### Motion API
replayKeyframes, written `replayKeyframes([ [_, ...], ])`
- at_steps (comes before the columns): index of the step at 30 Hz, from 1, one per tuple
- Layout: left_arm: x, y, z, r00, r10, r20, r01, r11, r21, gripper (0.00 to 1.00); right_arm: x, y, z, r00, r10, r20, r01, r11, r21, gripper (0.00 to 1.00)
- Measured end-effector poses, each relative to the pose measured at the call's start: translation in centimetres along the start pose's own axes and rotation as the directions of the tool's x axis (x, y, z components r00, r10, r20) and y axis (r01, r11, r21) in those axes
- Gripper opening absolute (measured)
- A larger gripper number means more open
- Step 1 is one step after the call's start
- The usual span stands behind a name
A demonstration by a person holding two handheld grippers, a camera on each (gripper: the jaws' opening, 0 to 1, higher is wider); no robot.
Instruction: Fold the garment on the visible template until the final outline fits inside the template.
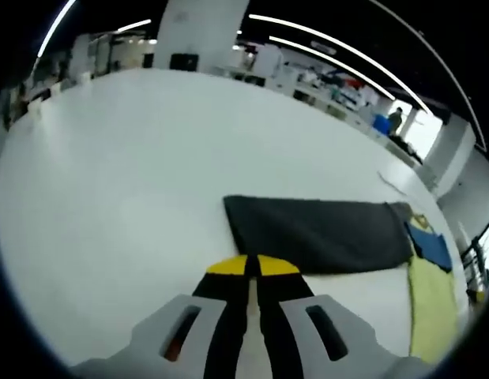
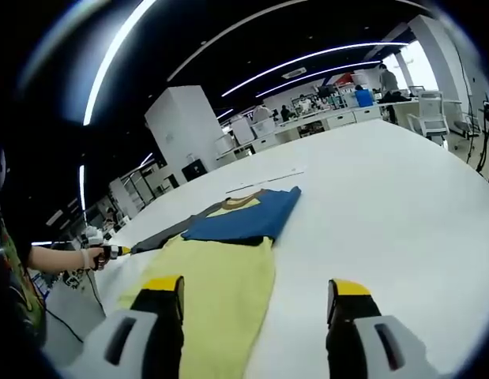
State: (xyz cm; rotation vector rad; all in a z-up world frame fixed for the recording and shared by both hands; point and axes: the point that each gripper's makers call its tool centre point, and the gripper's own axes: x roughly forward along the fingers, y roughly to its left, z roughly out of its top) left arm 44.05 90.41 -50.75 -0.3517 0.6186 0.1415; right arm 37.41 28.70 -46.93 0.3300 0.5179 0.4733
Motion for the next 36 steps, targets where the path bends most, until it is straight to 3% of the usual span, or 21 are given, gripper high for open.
replayKeyframes([
  [3,0.1,-1.1,0.6,0.999,-0.033,0.002,0.033,0.999,0.032,0.00,0.2,0.1,0.0,1.000,0.006,-0.001,-0.006,1.000,0.001,0.72],
  [5,0.2,-2.2,1.1,0.997,-0.076,0.011,0.077,0.997,-0.017,0.00,0.2,0.1,0.0,1.000,0.008,0.000,-0.008,1.000,0.002,0.72],
  [8,0.1,-3.6,2.2,0.993,-0.109,0.035,0.110,0.994,-0.011,0.00,0.4,0.3,0.1,1.000,0.018,0.003,-0.018,1.000,0.007,0.71],
  [13,-0.2,-7.6,4.5,0.973,-0.214,0.083,0.214,0.977,0.003,0.00,0.5,0.4,0.2,1.000,0.023,0.009,-0.023,1.000,0.012,0.70],
  [16,0.1,-10.0,5.2,0.963,-0.259,0.078,0.258,0.966,0.019,0.00,0.6,0.4,0.1,1.000,0.028,0.009,-0.028,0.999,0.015,0.70],
  [27,2.2,-17.5,5.3,0.920,-0.390,0.029,0.387,0.919,0.076,0.00,0.5,0.4,-0.1,0.999,0.033,0.019,-0.034,0.999,0.029,0.69],
  [36,3.3,-23.2,4.9,0.883,-0.470,0.011,0.468,0.881,0.074,0.00,-0.2,-0.2,-0.1,0.999,0.021,0.033,-0.022,0.999,0.042,0.68],
])
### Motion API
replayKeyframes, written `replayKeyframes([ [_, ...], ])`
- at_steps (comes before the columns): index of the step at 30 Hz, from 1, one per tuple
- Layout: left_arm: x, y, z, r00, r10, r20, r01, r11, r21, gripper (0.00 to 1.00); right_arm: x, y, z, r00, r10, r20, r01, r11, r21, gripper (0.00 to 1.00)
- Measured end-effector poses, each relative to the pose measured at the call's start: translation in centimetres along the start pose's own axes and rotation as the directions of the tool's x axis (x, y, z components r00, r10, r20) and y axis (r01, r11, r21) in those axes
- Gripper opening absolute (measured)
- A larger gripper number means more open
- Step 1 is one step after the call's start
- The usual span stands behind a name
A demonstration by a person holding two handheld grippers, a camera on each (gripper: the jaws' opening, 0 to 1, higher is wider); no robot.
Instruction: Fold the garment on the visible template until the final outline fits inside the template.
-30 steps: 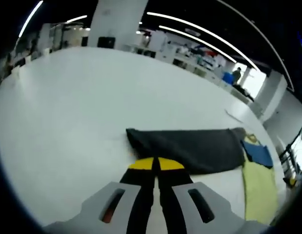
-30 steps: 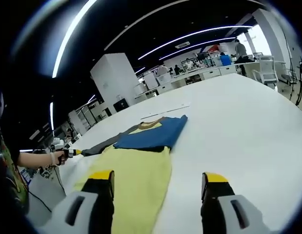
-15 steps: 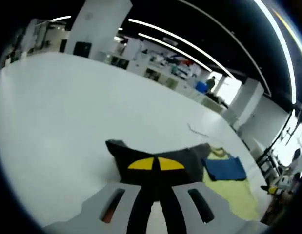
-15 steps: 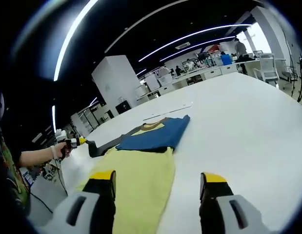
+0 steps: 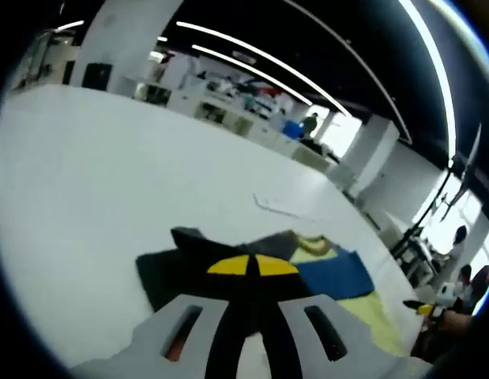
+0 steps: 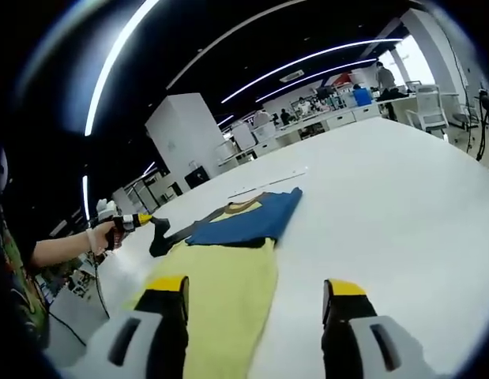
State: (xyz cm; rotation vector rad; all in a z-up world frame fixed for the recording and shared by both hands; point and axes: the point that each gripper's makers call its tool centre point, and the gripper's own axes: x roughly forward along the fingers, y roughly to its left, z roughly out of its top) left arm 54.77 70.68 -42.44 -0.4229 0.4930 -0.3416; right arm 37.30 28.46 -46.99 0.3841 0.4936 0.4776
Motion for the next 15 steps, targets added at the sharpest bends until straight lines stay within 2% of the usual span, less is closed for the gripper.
replayKeyframes([
  [2,0.9,-1.3,0.1,1.000,-0.021,-0.002,0.021,1.000,0.003,0.00,-0.1,-0.1,-0.1,1.000,-0.003,0.002,0.003,1.000,0.004,0.68],
  [5,2.1,-3.1,-0.1,0.999,-0.045,-0.016,0.046,0.998,0.050,0.00,-0.2,-0.2,-0.4,1.000,-0.006,-0.002,0.006,1.000,0.008,0.68],
  [7,3.3,-4.7,-0.2,0.997,-0.081,-0.015,0.081,0.997,0.020,0.00,-0.3,-0.1,-0.5,1.000,-0.003,-0.003,0.004,1.000,0.004,0.68],
  [14,5.8,-9.1,-0.8,0.988,-0.154,-0.022,0.155,0.988,0.016,0.00,-0.6,-0.3,-0.4,1.000,-0.004,0.000,0.004,1.000,0.003,0.68],
  [15,6.0,-9.8,-0.9,0.985,-0.174,-0.019,0.174,0.985,-0.011,0.00,-0.6,-0.3,-0.4,1.000,-0.005,0.001,0.005,1.000,0.004,0.68],
])
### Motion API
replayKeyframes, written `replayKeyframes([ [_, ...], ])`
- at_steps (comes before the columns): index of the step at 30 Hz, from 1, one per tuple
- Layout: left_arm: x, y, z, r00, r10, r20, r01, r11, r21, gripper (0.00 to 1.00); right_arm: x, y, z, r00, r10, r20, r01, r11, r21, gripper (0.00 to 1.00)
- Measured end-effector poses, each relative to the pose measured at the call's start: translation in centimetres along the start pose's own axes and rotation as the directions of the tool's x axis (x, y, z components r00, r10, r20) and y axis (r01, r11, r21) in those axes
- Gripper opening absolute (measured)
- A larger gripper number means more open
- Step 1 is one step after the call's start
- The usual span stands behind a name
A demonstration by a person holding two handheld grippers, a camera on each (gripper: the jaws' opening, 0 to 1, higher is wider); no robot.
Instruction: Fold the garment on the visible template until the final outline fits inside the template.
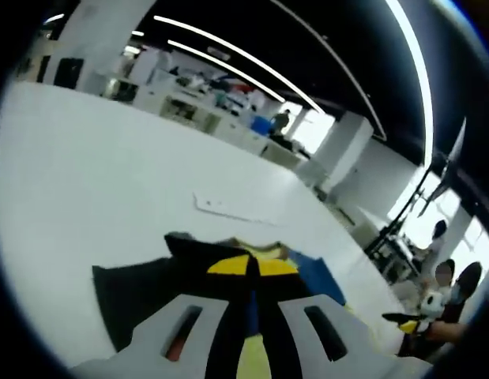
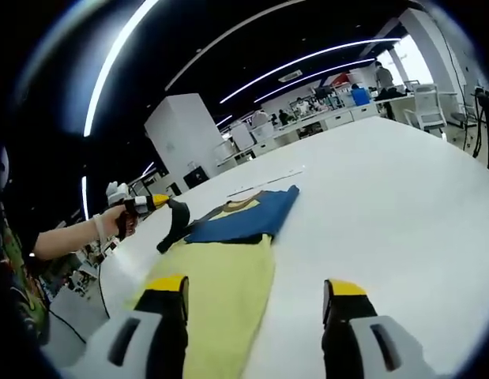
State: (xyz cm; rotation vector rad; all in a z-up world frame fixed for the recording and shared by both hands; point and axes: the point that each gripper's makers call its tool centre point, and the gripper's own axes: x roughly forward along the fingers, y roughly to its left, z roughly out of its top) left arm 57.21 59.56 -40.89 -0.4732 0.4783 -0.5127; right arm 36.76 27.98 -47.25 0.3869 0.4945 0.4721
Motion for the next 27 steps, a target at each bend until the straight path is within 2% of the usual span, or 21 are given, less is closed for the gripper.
replayKeyframes([
  [15,5.5,-6.0,-1.0,0.995,-0.102,0.004,0.102,0.994,-0.050,0.00,-0.4,-0.8,-0.3,1.000,-0.006,0.006,0.006,1.000,0.023,0.68],
  [23,8.6,-9.8,-2.4,0.986,-0.165,-0.024,0.164,0.985,-0.058,0.00,-1.0,-1.2,-0.5,1.000,-0.024,0.005,0.024,0.999,0.029,0.67],
  [27,9.9,-11.8,-3.7,0.978,-0.200,-0.049,0.198,0.979,-0.047,0.00,-1.3,-1.4,-0.5,0.999,-0.037,0.011,0.037,0.998,0.042,0.67],
])
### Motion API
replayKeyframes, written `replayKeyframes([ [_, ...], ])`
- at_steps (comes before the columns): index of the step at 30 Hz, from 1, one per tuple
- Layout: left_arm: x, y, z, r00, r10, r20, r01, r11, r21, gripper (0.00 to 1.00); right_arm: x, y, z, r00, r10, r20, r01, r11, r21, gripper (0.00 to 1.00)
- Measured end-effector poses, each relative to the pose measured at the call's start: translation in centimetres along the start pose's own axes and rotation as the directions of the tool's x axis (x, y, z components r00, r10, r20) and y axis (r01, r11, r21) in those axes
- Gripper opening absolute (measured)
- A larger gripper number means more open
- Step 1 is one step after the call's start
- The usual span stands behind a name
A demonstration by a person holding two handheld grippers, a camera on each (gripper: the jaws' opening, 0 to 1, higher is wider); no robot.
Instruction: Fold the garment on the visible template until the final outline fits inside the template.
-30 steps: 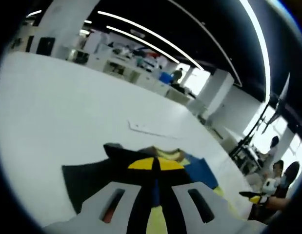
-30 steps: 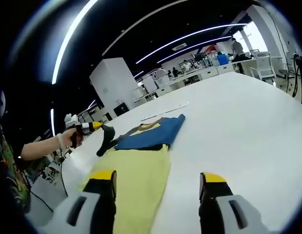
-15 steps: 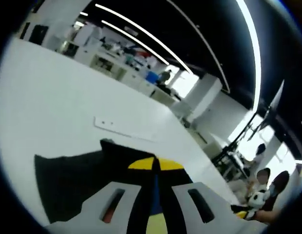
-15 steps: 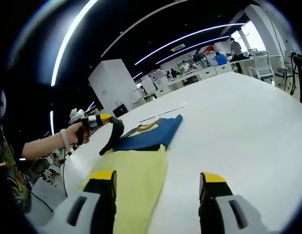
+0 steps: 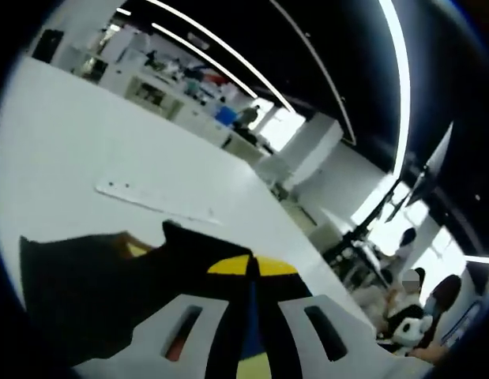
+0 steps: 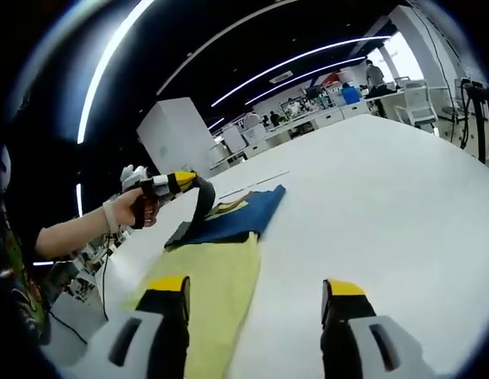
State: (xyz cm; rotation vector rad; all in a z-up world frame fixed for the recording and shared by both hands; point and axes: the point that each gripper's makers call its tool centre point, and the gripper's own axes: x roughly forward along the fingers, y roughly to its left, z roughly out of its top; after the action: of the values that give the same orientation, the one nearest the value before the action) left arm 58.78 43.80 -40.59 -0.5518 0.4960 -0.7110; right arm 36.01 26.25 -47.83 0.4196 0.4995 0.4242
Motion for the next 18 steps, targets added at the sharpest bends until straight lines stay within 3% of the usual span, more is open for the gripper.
replayKeyframes([
  [9,3.0,-1.7,-4.0,0.996,-0.033,-0.085,0.034,0.999,0.005,0.00,-0.6,-0.4,-0.7,1.000,-0.017,0.000,0.017,1.000,0.022,0.66],
  [18,4.7,-1.8,-7.4,0.986,-0.046,-0.158,0.049,0.999,0.015,0.00,-0.9,-1.2,-1.0,1.000,-0.029,0.002,0.029,0.999,0.041,0.65],
])
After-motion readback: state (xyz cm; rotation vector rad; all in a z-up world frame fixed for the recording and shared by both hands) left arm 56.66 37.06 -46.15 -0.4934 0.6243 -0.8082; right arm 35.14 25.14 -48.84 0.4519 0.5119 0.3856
